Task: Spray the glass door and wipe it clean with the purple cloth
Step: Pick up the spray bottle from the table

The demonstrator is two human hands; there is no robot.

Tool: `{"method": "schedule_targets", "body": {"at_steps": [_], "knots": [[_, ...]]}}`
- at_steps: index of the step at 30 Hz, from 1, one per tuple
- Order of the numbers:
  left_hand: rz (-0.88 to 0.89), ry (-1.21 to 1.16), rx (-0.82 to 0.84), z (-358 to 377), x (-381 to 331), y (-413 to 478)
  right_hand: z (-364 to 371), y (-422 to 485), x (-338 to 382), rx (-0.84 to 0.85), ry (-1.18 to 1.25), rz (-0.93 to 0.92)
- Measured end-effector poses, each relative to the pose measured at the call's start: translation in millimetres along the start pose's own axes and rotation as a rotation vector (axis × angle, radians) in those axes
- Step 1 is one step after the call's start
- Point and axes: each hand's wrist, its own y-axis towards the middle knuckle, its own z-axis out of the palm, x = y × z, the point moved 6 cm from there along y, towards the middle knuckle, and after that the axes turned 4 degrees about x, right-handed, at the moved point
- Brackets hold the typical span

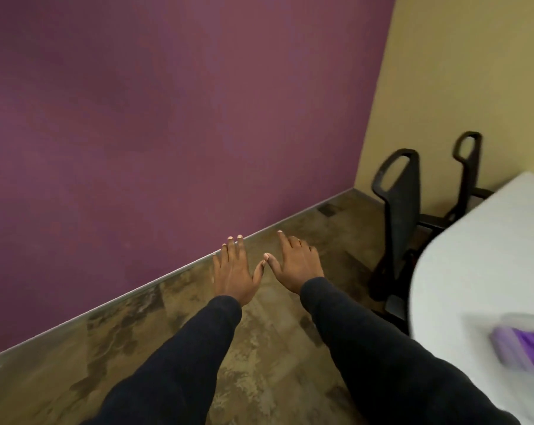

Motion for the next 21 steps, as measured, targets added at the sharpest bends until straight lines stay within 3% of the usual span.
{"method": "schedule_targets", "body": {"at_steps": [10,21], "knots": [[0.228,-0.043,0.077,63.8,-222.0,-21.0,-53.5,-98.7,-210.3,0.019,-0.026,0.262],[0.544,0.029,0.232,148.3,-427.9,-69.9,-67.6,-230.2,-374.8,-0.041,0.068,0.632]]}}
